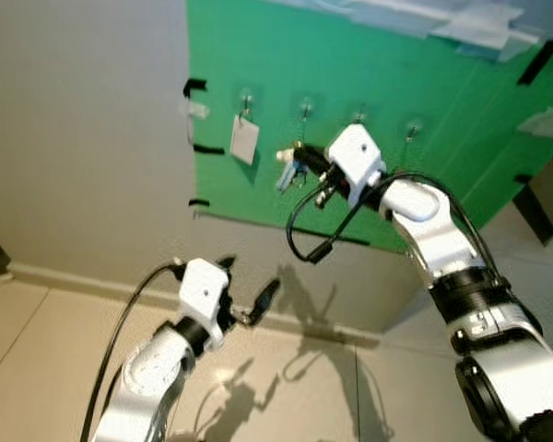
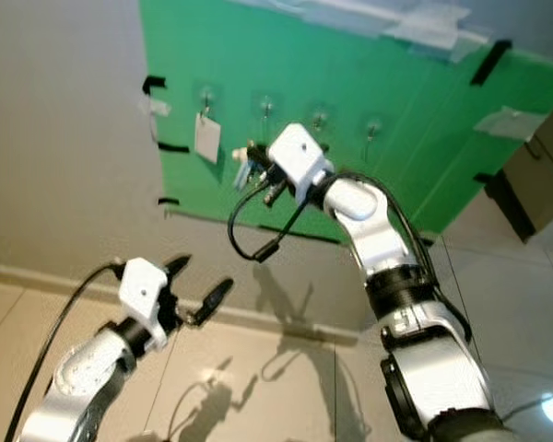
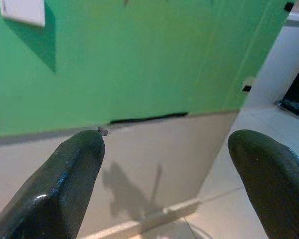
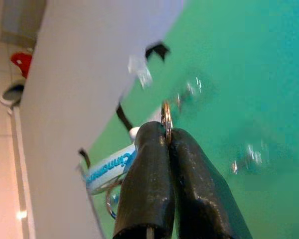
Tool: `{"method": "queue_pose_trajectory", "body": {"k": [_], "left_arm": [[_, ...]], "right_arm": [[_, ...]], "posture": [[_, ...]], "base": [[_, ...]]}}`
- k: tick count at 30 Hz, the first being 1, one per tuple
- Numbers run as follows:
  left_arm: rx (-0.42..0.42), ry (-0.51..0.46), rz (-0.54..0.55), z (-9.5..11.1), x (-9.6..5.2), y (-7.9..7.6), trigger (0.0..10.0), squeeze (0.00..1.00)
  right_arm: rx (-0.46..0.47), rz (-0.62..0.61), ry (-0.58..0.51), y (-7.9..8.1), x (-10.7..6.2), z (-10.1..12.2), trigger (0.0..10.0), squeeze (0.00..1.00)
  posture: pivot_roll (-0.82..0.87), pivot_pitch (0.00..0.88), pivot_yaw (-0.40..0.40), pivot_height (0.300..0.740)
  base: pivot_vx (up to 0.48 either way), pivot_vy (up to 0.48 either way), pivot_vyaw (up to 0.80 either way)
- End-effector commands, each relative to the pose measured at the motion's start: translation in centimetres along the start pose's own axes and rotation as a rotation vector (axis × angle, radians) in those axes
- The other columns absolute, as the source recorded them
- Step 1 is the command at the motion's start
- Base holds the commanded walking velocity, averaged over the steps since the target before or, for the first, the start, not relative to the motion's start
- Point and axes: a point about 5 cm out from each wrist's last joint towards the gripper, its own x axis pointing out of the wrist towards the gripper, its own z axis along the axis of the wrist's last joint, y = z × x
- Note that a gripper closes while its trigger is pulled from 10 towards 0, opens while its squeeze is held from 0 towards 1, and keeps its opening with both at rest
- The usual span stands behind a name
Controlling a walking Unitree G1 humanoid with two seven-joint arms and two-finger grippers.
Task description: Hang keys on a hook
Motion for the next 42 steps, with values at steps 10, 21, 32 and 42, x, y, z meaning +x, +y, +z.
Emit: {"method": "queue_pose_trajectory", "body": {"k": [10,21,32,42], "left_arm": [[0.022,-0.022,0.238,0.5,-3.6,1.8,10.0,0.00],[-0.011,-0.064,0.429,1.8,-2.6,4.3,10.0,0.00],[0.255,-0.310,0.458,9.3,-3.3,4.7,10.0,0.00],[0.211,-0.312,0.356,9.2,-1.2,3.7,10.0,0.00]], "right_arm": [[0.259,-0.595,-0.096,0.1,-9.0,-2.2,0.0,0.00],[0.371,-0.829,0.003,7.2,-16.1,-3.7,0.0,0.00],[0.232,-0.852,0.032,7.7,-18.7,-0.2,0.0,0.00],[0.283,-0.868,0.042,7.5,-17.0,-1.1,0.0,0.00]], "posture": [[0.14,0.000,-0.102,0.740],[0.07,0.000,-0.039,0.740],[0.07,0.000,-0.050,0.740],[0.06,0.000,-0.040,0.740]], "base": [[0.000,0.000,0.00],[0.000,0.000,0.00],[0.000,0.000,0.00],[0.286,0.000,0.00]]}}
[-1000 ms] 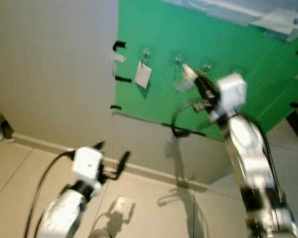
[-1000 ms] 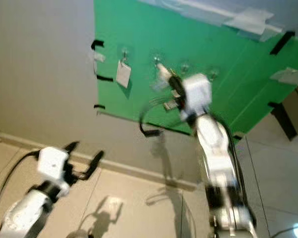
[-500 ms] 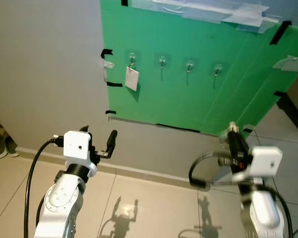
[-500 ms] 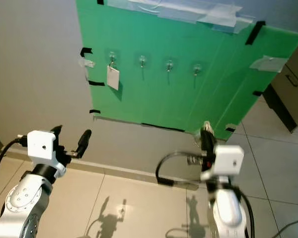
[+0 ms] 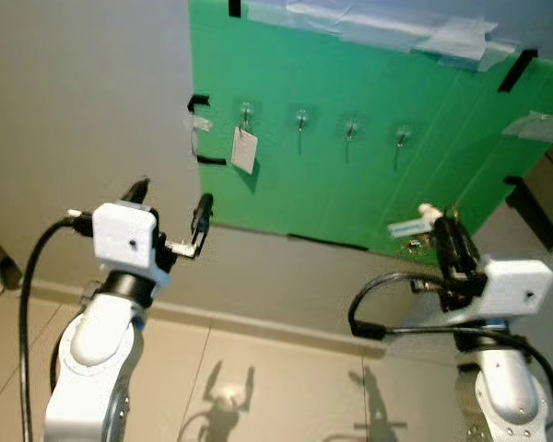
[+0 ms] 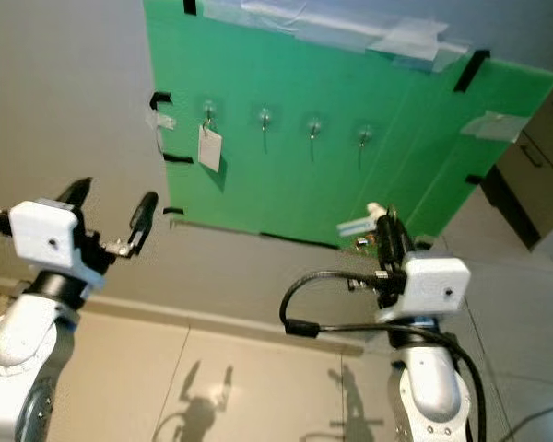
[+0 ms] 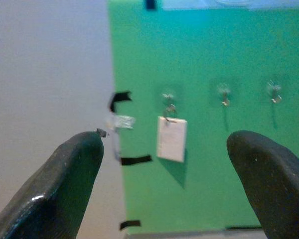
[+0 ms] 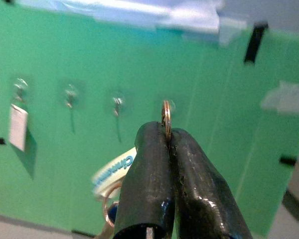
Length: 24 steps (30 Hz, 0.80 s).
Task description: Hang keys on a hook
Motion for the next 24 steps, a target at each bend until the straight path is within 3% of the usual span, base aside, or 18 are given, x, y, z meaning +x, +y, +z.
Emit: {"method": "queue_pose_trajectory", "body": {"k": [1,4,10,20,21,24], "left_arm": [[0.012,-0.032,-0.047,0.6,0.7,-0.6,10.0,0.00],[0.058,-0.074,-0.128,1.3,1.6,-1.1,10.0,0.00],[0.072,-0.121,-0.177,2.3,3.1,-1.1,10.0,0.00],[0.034,-0.153,-0.160,2.7,3.1,-1.3,10.0,0.00],[0.021,-0.212,-0.154,3.8,3.0,-1.6,10.0,0.00],[0.001,-0.232,-0.150,4.3,3.1,-1.7,10.0,0.00]], "right_arm": [[-0.018,-0.019,-0.019,-0.4,0.4,0.4,0.0,0.00],[-0.033,-0.031,-0.047,-0.7,1.0,1.0,0.0,0.00],[-0.035,-0.034,-0.089,-0.7,1.9,1.5,0.0,0.00],[-0.006,0.043,-0.120,0.0,3.2,2.5,0.0,0.00],[0.013,0.085,-0.175,0.2,3.9,4.1,0.0,0.00],[0.020,0.121,-0.222,0.4,4.3,5.6,0.0,0.00]], "posture": [[0.06,0.000,-0.040,0.740],[0.05,0.000,-0.033,0.740],[0.04,0.000,-0.024,0.740],[0.04,0.000,-0.020,0.740],[0.04,0.000,-0.027,0.740],[0.04,0.000,-0.030,0.740]], "base": [[0.480,0.000,0.00],[0.480,0.000,0.00],[0.480,0.000,0.00],[0.471,0.000,0.00],[0.000,0.000,0.00],[0.000,0.000,0.00]]}}
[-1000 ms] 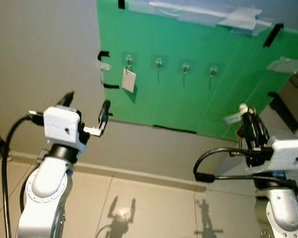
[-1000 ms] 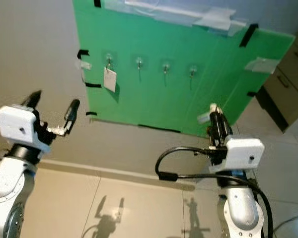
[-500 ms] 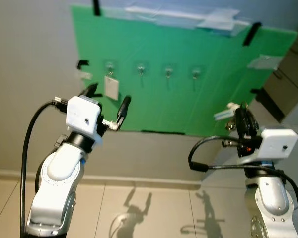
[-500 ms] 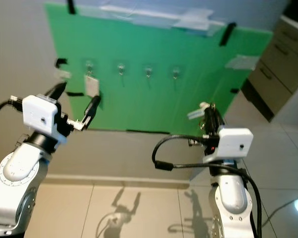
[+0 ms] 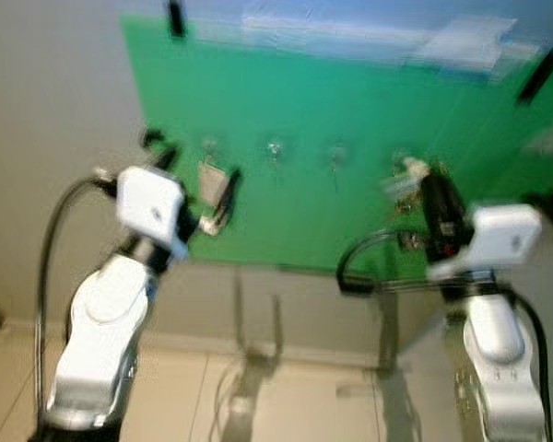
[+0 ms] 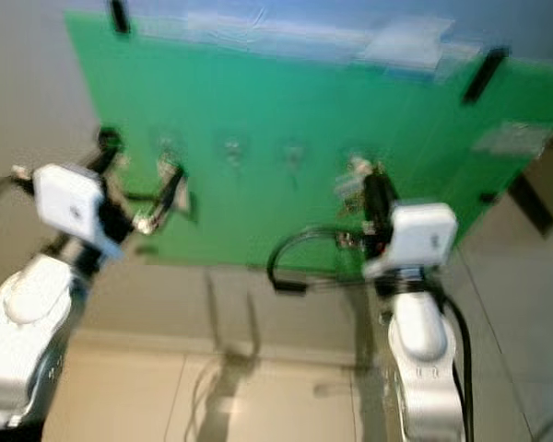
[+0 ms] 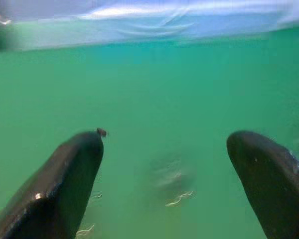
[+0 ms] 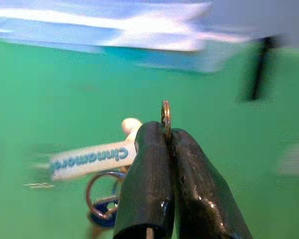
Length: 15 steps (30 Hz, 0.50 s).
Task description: Hang keys on a hook
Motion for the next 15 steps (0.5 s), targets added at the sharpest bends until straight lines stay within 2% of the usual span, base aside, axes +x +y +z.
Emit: {"method": "queue_pose_trajectory", "body": {"k": [1,6,12,14,15], "left_arm": [[0.037,-0.029,0.037,0.9,-0.5,1.2,10.0,0.00],[0.016,-0.024,0.019,1.0,-0.3,1.0,10.0,0.00],[-0.010,-0.003,-0.008,0.8,0.0,0.9,10.0,0.00],[-0.062,0.033,-0.021,0.3,0.3,1.1,10.0,0.00],[-0.118,0.078,-0.031,-0.3,0.5,1.4,10.0,0.00]], "right_arm": [[0.044,0.058,-0.078,1.2,0.9,1.8,0.0,0.00],[0.041,0.114,-0.130,1.4,1.5,3.7,0.0,0.00],[0.035,0.168,-0.127,0.8,2.2,4.3,0.0,0.00],[0.093,0.242,-0.079,0.3,3.0,4.4,0.0,0.00],[0.167,0.343,-0.003,0.3,3.8,4.3,0.0,0.00]], "posture": [[0.04,0.000,-0.030,0.740],[0.03,0.000,-0.034,0.740],[0.02,0.000,-0.032,0.740],[0.02,0.000,-0.031,0.740],[0.02,0.000,-0.031,0.740]], "base": [[0.000,0.000,0.00],[0.000,0.000,0.00],[0.000,0.000,0.00],[0.000,0.000,0.00],[0.000,0.000,0.00]]}}
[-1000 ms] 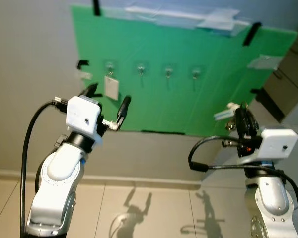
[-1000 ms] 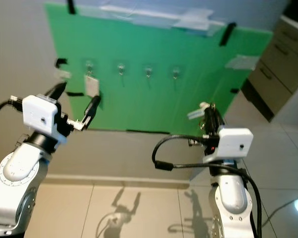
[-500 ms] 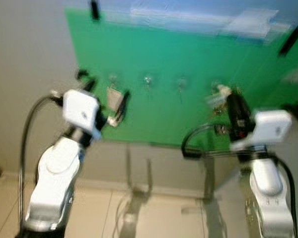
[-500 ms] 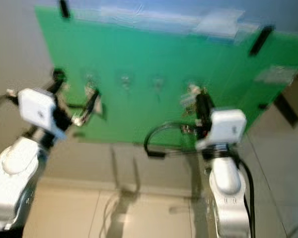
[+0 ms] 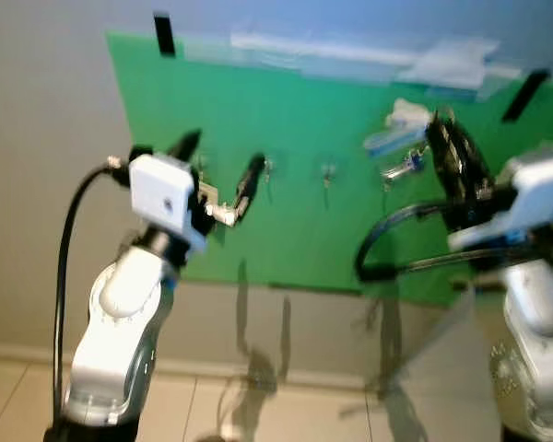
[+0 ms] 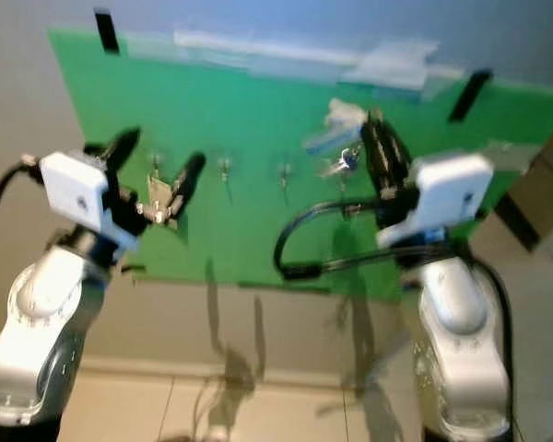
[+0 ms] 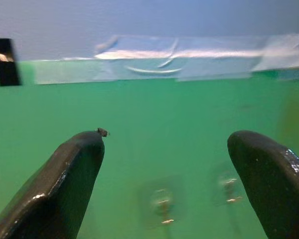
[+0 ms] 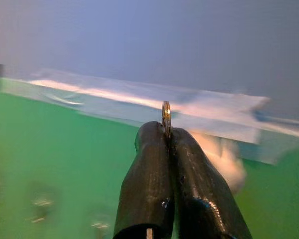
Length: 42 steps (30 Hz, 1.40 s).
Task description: Hang keys on a hook
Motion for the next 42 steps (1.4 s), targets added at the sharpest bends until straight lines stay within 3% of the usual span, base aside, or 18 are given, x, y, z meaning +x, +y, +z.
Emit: {"method": "queue_pose_trajectory", "body": {"k": [1,5,7,8,10,12,13,14,16,19,24,32,34,35,36,40,42], "left_arm": [[-0.051,0.054,-0.006,-0.8,0.1,0.4,10.0,0.00],[-0.073,0.226,-0.100,-3.8,-0.6,0.4,10.0,0.00],[-0.060,0.240,-0.133,-4.3,-1.2,0.2,10.0,0.00],[0.002,0.271,-0.163,-5.2,-2.1,-0.1,10.0,0.00],[-0.003,0.292,-0.199,-5.5,-2.7,-0.6,10.0,0.00],[-0.059,0.347,-0.250,-6.3,-4.5,-1.4,10.0,0.00],[-0.059,0.347,-0.250,-6.3,-4.5,-1.4,10.0,0.00],[-0.107,0.396,-0.271,-6.9,-5.7,-1.8,10.0,0.00],[-0.131,0.427,-0.292,-7.3,-6.4,-2.1,10.0,0.00],[-0.166,0.445,-0.285,-7.6,-7.1,-2.4,10.0,0.00],[-0.128,0.469,-0.233,-8.6,-7.9,-2.7,10.0,0.00],[-0.120,0.473,-0.213,-8.6,-8.4,-3.2,10.0,0.00],[-0.108,0.467,-0.193,-8.7,-8.4,-3.0,10.0,0.00],[-0.103,0.464,-0.187,-8.6,-8.5,-3.0,10.0,0.00],[-0.101,0.465,-0.188,-8.6,-8.6,-3.0,10.0,0.00],[-0.099,0.467,-0.185,-8.5,-8.9,-3.0,10.0,0.00],[-0.099,0.470,-0.170,-8.1,-9.6,-2.9,10.0,0.00]], "right_arm": [[0.083,0.072,0.043,0.0,0.5,0.0,0.0,0.00],[0.057,0.283,0.124,1.2,2.8,-1.4,0.0,0.00],[0.074,0.333,0.141,1.6,3.3,-1.8,0.0,0.00],[0.061,0.354,0.157,1.8,4.1,-2.4,0.0,0.00],[0.080,0.385,0.173,2.1,4.4,-2.7,0.0,0.00],[0.138,0.478,0.228,2.9,4.8,-3.2,0.0,0.00],[0.138,0.478,0.228,2.9,4.8,-3.2,0.0,0.00],[0.184,0.540,0.261,3.7,5.0,-3.8,0.0,0.00],[0.212,0.575,0.275,4.3,5.1,-4.3,0.0,0.00],[0.262,0.621,0.300,5.1,5.4,-5.2,0.0,0.00],[0.312,0.686,0.350,6.7,6.4,-7.3,0.0,0.00],[0.312,0.700,0.374,7.4,7.6,-8.6,0.0,0.00],[0.276,0.640,0.362,6.8,8.4,-9.1,0.0,0.00],[0.194,0.572,0.361,6.1,9.0,-9.6,0.0,0.00],[0.170,0.544,0.356,5.8,9.4,-9.7,0.0,0.00],[0.160,0.501,0.346,5.4,9.9,-9.9,0.0,0.00],[0.174,0.441,0.321,5.0,10.9,-9.8,0.0,0.00]], "posture": [[0.02,0.000,-0.031,0.740],[0.03,0.000,-0.029,0.740],[0.04,0.000,-0.031,0.740],[0.06,0.000,-0.040,0.740],[0.07,0.000,-0.051,0.740],[0.11,0.000,-0.073,0.740],[0.11,0.000,-0.073,0.740],[0.12,0.000,-0.081,0.740],[0.14,0.000,-0.094,0.740],[0.16,0.000,-0.103,0.740],[0.17,0.001,-0.124,0.740],[0.19,0.023,-0.140,0.740],[0.19,0.029,-0.141,0.740],[0.20,0.034,-0.140,0.740],[0.20,0.037,-0.137,0.740],[0.21,0.047,-0.129,0.740],[0.25,0.074,-0.123,0.740]], "base": [[0.000,0.000,0.00],[0.000,0.000,0.00],[0.000,0.000,0.00],[0.000,0.000,0.00],[0.000,0.000,0.00],[0.000,0.000,0.00],[0.000,0.000,0.00],[0.000,0.000,0.00],[0.000,0.000,0.00],[0.000,0.000,0.00],[0.000,0.000,0.00],[0.000,0.000,0.00],[0.000,0.000,0.00],[0.000,0.000,0.00],[0.000,0.000,0.00],[0.000,0.000,0.00],[0.000,0.000,0.00]]}}
